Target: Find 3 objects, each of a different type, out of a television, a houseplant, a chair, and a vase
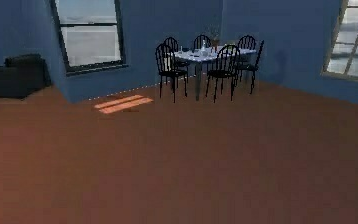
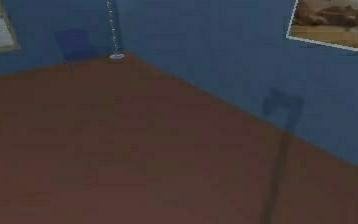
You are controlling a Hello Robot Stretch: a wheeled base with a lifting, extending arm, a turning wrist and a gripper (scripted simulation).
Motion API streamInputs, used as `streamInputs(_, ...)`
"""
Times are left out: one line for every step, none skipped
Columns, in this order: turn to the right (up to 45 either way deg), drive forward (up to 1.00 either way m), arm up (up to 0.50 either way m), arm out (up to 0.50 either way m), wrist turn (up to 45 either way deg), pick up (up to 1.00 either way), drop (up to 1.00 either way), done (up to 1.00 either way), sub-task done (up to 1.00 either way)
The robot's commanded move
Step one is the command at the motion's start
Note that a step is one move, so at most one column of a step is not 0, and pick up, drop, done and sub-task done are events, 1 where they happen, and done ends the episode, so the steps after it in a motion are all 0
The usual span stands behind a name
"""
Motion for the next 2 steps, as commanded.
streamInputs(0.0, 1.00, 0.00, 0.00, 0.0, 0.00, 0.00, 0.00, 0.00)
streamInputs(0.0, 1.00, 0.00, 0.00, 0.0, 0.00, 0.00, 0.00, 0.00)
